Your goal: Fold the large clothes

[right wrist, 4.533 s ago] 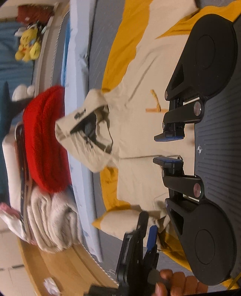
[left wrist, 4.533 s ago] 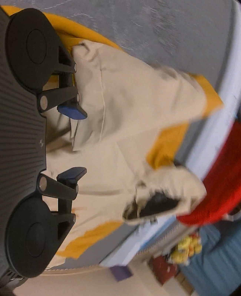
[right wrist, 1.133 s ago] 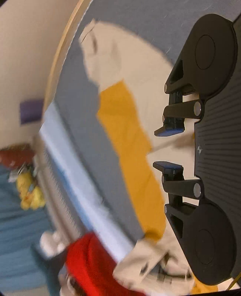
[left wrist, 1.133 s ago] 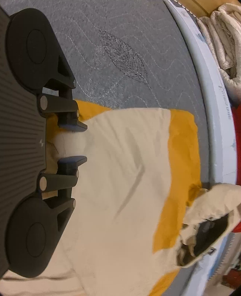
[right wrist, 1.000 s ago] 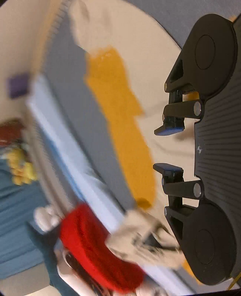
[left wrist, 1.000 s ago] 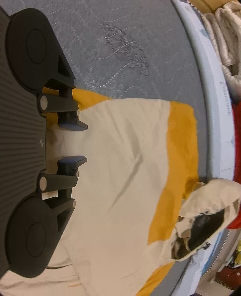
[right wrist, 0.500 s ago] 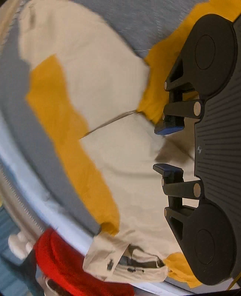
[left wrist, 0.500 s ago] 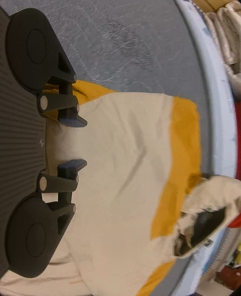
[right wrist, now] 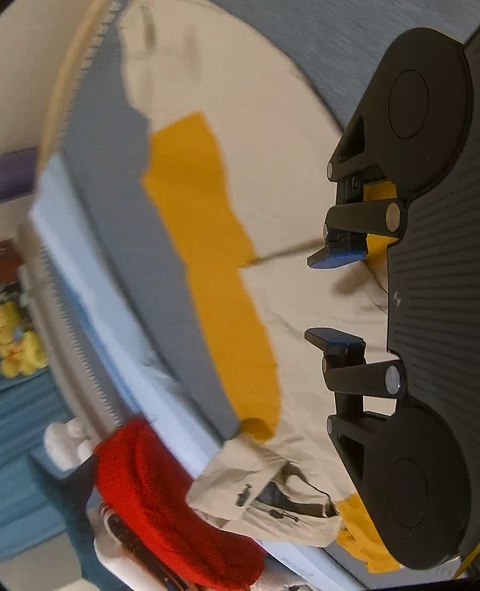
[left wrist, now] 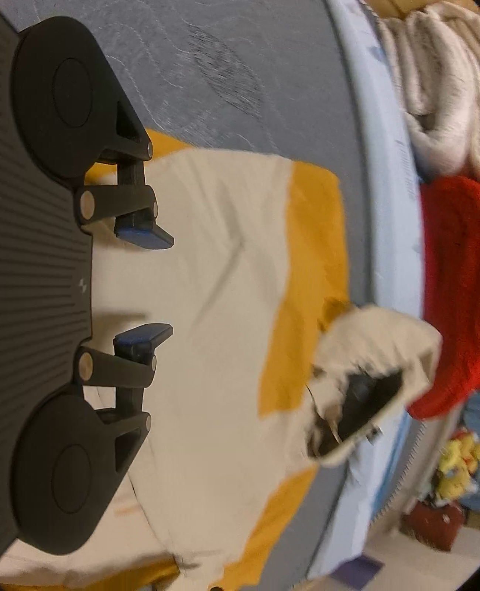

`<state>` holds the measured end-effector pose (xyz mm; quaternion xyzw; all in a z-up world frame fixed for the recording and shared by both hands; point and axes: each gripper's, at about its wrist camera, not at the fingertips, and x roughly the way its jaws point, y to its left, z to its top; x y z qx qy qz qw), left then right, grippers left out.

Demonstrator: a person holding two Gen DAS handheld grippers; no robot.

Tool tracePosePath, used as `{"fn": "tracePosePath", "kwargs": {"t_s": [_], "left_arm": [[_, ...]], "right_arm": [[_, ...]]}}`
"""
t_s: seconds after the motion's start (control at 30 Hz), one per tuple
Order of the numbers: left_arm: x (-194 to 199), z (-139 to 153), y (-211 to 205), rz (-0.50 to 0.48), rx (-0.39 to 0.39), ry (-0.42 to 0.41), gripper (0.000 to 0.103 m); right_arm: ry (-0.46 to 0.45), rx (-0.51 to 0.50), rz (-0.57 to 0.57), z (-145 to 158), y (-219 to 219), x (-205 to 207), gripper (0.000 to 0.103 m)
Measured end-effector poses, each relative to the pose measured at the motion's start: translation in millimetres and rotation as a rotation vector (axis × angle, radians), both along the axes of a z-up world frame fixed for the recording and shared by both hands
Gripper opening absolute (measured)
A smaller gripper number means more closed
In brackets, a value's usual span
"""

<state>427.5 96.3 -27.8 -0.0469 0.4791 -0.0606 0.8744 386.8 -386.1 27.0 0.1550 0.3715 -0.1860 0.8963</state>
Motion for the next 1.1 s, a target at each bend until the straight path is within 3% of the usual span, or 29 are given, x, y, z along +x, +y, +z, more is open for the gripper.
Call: {"fn": "tracePosePath", "kwargs": {"t_s": [0.27, 0.4, 0.67, 0.73, 0.8, 0.97, 1.1], "left_arm": [[-22.5, 22.4, -40.8, -0.091, -0.05, -0.15, 0.05], [-33.1, 28.7, -60.1, -0.15, -0.063, -0.207, 0.064], [-43.1, 28.5, -81.6, -0.191, -0.041, -0.284, 0.081], [-42.4, 27.0, -84.3, -0.196, -0.031, -0.29, 0.081], [-41.8, 25.7, -85.3, -0.206, -0.035, -0.283, 0.081], [-37.5, 21.1, -84.6, -0.221, -0.08, -0.226, 0.081], [-36.9, 18.6, -86.9, -0.221, -0.071, -0.223, 0.081]], "right_arm": [[-0.073, -0.07, 0.018, 24.7, -20.7, -12.9, 0.037], [-0.092, -0.083, 0.017, 31.5, -38.9, -23.3, 0.037], [-0.144, -0.06, -0.095, 47.1, -98.4, -41.9, 0.037], [-0.177, -0.056, -0.116, 54.9, -117.2, -49.5, 0.035], [-0.208, -0.056, -0.141, 61.5, -137.7, -58.4, 0.024], [-0.249, -0.058, -0.267, 64.2, -197.8, -82.6, 0.024], [-0.234, 0.039, -0.398, 43.0, -256.2, -99.8, 0.028]]}}
